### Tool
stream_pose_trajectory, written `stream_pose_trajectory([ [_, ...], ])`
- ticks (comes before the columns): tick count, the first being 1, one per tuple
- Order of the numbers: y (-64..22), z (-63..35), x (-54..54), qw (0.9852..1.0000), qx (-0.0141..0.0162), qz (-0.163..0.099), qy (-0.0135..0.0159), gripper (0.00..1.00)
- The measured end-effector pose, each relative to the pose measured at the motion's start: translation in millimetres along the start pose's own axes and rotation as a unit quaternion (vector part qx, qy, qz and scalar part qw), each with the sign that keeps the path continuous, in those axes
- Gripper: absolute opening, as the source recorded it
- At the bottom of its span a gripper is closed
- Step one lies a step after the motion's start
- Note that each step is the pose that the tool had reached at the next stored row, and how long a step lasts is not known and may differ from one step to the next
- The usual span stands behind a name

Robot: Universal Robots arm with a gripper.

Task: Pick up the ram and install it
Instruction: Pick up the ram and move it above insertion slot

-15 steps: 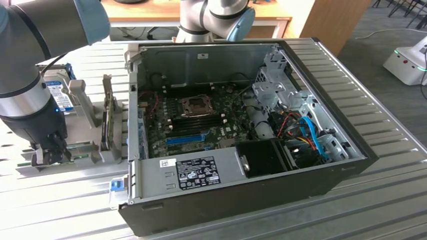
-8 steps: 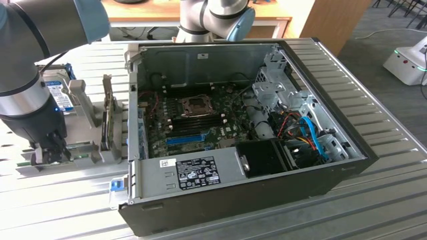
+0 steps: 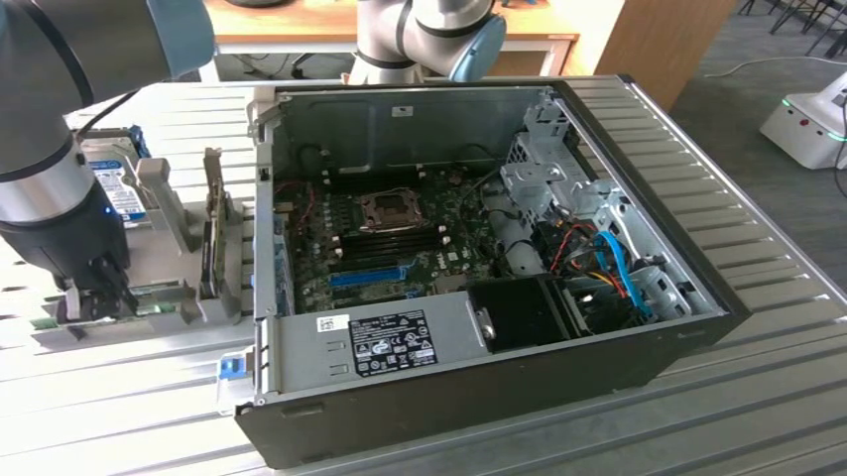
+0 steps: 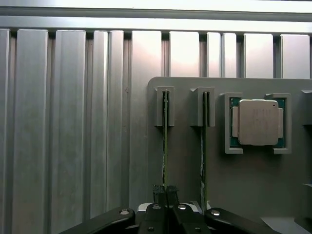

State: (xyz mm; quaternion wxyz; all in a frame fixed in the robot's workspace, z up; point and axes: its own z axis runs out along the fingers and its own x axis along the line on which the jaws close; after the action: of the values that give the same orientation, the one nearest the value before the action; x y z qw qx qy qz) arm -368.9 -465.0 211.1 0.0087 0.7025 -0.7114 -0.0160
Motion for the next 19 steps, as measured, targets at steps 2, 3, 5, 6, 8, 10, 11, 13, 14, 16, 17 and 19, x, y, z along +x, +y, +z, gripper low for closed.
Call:
stream_pose_trajectory([
  [2,0.1,-2.8,0.0,1.0000,0.0000,0.000,0.0000,0.12],
  [3,0.2,-4.4,-0.1,1.0000,0.0000,0.000,0.0000,0.12],
  [5,0.3,-7.9,-0.1,1.0000,0.0001,0.000,0.0000,0.12],
  [6,0.3,-9.8,-0.1,1.0000,0.0000,0.000,0.0000,0.12],
  [8,0.4,-14.0,-0.1,1.0000,0.0000,0.000,0.0001,0.12],
  [10,0.4,-18.2,-0.2,1.0000,0.0000,0.000,0.0000,0.12],
  [11,0.5,-20.4,-0.2,1.0000,0.0000,0.000,0.0000,0.12],
  [13,0.5,-24.8,-0.3,1.0000,0.0000,0.000,0.0000,0.12],
  [14,0.5,-27.3,-0.3,1.0000,0.0000,0.000,0.0000,0.12],
  [16,0.5,-32.3,-0.3,1.0000,0.0000,0.000,0.0000,0.12],
  [17,0.6,-34.7,-0.4,1.0000,0.0000,0.000,0.0000,0.12],
  [19,0.6,-39.8,-0.4,1.0000,0.0000,0.000,0.0000,0.12],
])
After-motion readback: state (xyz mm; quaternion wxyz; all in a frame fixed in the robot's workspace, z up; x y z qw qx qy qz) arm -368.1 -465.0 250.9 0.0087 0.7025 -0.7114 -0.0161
